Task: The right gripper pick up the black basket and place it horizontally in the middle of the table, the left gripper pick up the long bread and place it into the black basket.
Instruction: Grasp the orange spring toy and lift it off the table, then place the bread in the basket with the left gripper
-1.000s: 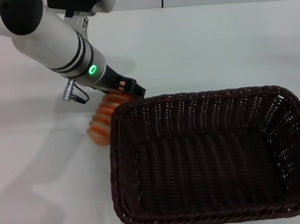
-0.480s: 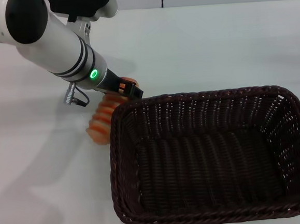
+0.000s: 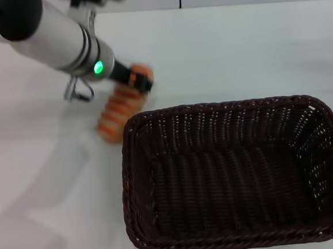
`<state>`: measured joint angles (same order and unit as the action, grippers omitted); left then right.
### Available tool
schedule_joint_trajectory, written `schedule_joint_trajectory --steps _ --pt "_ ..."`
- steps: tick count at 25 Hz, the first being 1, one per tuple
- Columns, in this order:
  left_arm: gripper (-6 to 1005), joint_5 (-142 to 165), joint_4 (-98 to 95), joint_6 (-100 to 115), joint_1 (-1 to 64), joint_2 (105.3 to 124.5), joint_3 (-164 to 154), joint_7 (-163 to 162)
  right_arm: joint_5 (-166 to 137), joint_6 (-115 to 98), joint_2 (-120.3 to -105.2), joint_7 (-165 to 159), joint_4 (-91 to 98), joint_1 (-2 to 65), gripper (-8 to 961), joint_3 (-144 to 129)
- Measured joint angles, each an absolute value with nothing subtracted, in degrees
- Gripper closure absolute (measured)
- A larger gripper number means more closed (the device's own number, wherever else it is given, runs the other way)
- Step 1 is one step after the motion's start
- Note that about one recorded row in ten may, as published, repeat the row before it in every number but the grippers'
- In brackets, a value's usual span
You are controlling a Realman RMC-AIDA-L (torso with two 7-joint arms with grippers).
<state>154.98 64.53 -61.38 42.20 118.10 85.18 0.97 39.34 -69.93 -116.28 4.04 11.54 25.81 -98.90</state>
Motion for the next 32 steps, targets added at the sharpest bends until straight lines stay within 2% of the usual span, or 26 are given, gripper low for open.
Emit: schedule_joint_trajectory --steps 8,14,21,32 --pt "478 157.4 88.9 -70.7 38.7 118.24 85.8 8.0 39.7 -69.9 -116.22 4.0 11.6 25.9 640 -98.9" --pt "513 156.1 101.2 -81.6 38.5 118.46 81.7 7.8 39.7 -69.9 -116.12 4.0 11.6 26.0 640 -98.6" --pt "558 148.6 102.9 -86.2 38.6 118.55 79.1 3.4 39.3 -70.5 -115.55 3.8 11.7 26.5 640 -98.0" --pt "653 142.6 104.9 -85.8 34.0 118.60 71.5 1.8 39.3 -70.6 -113.77 1.1 11.8 27.7 641 -98.1"
